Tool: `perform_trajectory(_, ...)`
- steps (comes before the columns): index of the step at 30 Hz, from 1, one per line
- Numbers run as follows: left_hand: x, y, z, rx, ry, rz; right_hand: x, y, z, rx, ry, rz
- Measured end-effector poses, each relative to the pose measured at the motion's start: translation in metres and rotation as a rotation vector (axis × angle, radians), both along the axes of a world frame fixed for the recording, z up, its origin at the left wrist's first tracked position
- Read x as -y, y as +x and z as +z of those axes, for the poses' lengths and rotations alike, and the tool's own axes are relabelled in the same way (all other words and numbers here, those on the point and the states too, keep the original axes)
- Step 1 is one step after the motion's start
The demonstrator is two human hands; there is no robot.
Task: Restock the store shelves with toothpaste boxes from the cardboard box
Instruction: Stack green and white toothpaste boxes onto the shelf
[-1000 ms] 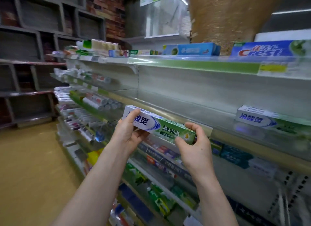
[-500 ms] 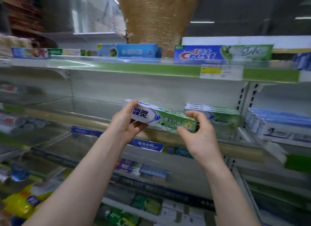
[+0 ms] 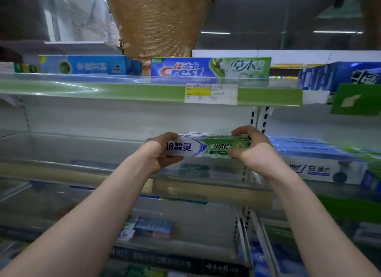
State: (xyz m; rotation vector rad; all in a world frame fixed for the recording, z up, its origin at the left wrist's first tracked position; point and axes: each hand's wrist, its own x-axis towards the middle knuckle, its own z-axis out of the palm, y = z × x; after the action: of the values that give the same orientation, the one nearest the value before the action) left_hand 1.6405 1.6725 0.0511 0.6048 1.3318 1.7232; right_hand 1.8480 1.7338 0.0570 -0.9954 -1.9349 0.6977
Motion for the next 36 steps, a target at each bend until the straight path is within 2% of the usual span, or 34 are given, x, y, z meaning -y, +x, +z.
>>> perform_trajectory(3,-0.012,0.004,0.002,-0.111,-0.02,-0.051,-0.015,0.011,0.005,0.079,-0.02,-0.009)
perform_trajectory(8,-0.028,-0.004,-0.005,-0.417,-0.092,-0.15,-0.036,0.029,0.01,0.266,-0.056,-0.006)
perform_trajectory(11,-0.033,-0.006,-0.01,-0.627,-0.162,-0.122,-0.045,0.03,0.006,0.399,-0.007,-0.023)
perform_trajectory(18,-0.045,-0.005,-0.011,-0.96,-0.242,-0.102,-0.068,0.02,-0.004,0.684,0.196,-0.121)
perform_trajectory(29,-0.056,-0.006,-0.014,-1.046,-0.259,-0.097,-0.078,0.011,-0.016,0.714,0.31,-0.118)
perform_trajectory(36,-0.062,-0.009,-0.018,-1.014,-0.262,-0.087,-0.076,0.009,-0.02,0.759,0.435,-0.157)
